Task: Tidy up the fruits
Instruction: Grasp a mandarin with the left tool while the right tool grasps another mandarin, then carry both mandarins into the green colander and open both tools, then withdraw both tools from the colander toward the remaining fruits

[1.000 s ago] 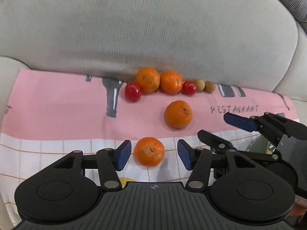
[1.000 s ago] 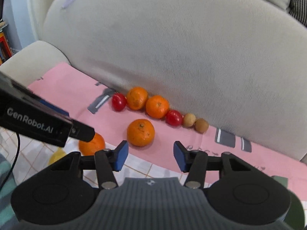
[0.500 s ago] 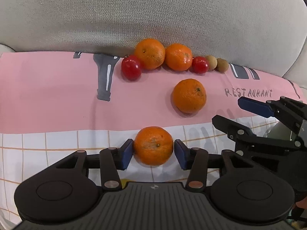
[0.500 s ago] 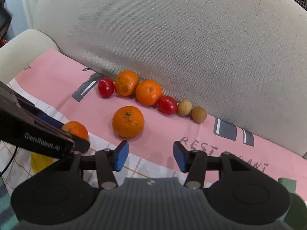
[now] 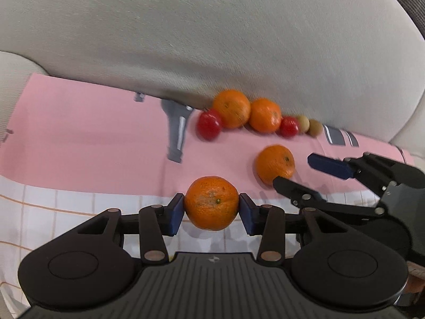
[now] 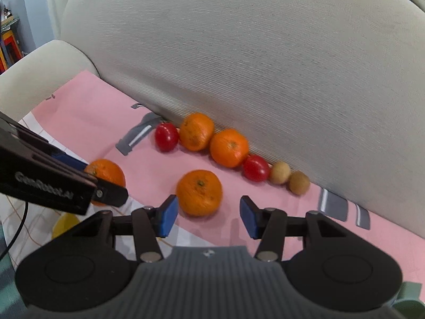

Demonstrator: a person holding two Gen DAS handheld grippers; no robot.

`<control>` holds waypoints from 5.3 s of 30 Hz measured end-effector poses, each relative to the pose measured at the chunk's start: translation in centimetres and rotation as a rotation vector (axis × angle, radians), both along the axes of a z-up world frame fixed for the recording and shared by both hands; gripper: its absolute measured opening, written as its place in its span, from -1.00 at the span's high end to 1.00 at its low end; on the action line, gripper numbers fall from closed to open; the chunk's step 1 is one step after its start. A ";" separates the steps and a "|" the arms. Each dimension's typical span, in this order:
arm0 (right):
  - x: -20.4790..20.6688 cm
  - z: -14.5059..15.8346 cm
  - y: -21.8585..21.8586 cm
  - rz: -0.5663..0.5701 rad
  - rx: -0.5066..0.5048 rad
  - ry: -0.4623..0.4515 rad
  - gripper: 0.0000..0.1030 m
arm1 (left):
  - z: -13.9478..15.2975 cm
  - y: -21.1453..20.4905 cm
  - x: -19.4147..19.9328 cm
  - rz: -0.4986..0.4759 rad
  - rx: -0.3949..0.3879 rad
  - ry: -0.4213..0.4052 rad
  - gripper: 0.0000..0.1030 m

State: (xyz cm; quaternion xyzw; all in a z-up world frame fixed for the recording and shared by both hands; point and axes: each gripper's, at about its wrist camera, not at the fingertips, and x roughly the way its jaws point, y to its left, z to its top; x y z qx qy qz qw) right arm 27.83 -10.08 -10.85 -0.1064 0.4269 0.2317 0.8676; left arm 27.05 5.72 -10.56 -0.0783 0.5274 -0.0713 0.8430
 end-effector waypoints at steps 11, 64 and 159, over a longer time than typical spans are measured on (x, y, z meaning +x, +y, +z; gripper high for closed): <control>1.6 -1.4 1.8 -0.020 -0.012 0.028 0.17 | 0.1 0.8 -0.4 0.026 -0.012 0.005 0.04; -19.6 9.5 -17.2 -0.257 0.083 -0.156 0.19 | 11.8 -19.2 -11.9 -0.355 0.049 -0.151 0.04; -14.1 4.4 -19.6 -0.310 -0.113 -0.019 -0.80 | 9.9 -22.4 -6.4 -0.355 0.044 -0.155 -0.25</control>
